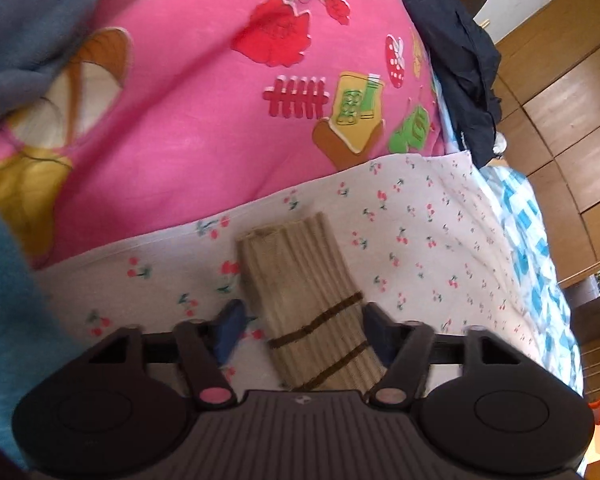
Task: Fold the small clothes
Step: 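Grasp the other sleeve cuff with the left gripper and lift it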
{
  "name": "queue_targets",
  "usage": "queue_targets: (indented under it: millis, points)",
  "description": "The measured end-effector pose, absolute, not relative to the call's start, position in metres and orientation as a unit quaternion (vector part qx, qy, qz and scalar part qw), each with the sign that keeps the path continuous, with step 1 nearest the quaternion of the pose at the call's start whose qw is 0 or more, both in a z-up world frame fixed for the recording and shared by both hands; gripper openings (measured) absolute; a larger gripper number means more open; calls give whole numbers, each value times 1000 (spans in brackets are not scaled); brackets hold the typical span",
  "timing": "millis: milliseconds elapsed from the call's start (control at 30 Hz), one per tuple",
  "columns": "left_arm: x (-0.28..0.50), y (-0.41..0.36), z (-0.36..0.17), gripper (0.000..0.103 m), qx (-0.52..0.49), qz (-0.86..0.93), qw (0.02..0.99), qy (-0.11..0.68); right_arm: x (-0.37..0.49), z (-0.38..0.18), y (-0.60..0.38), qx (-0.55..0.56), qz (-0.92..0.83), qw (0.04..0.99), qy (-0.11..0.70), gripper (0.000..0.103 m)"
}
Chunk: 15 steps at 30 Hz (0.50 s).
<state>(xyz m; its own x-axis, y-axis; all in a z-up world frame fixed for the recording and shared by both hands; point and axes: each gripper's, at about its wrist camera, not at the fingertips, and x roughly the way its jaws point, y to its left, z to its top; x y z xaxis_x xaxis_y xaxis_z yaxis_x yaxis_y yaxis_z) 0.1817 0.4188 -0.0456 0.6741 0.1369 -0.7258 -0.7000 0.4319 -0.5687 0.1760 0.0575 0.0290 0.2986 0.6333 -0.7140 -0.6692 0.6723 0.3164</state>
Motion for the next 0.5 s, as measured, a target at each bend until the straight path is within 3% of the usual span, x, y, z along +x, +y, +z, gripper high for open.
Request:
queue_targets:
  millis: [100,167,267,367,500]
  points:
    - [185,419,-47,75,-471,276,786,290,176,32,53,-14,400,808,431,22]
    - [183,415,-44,38,-462,281,789,290,176,34,49,-11,398,812,428,22]
    - [180,413,-43,25,-470,266,791,289,176,37,42,-6,392,817,423,22]
    - [178,410,-38,15,-472,260,794,281,175,39,35,2,386,822,419,22]
    - [184,390,-24,14,-455,221,815,281,175,45,23,10,375,833,406,22]
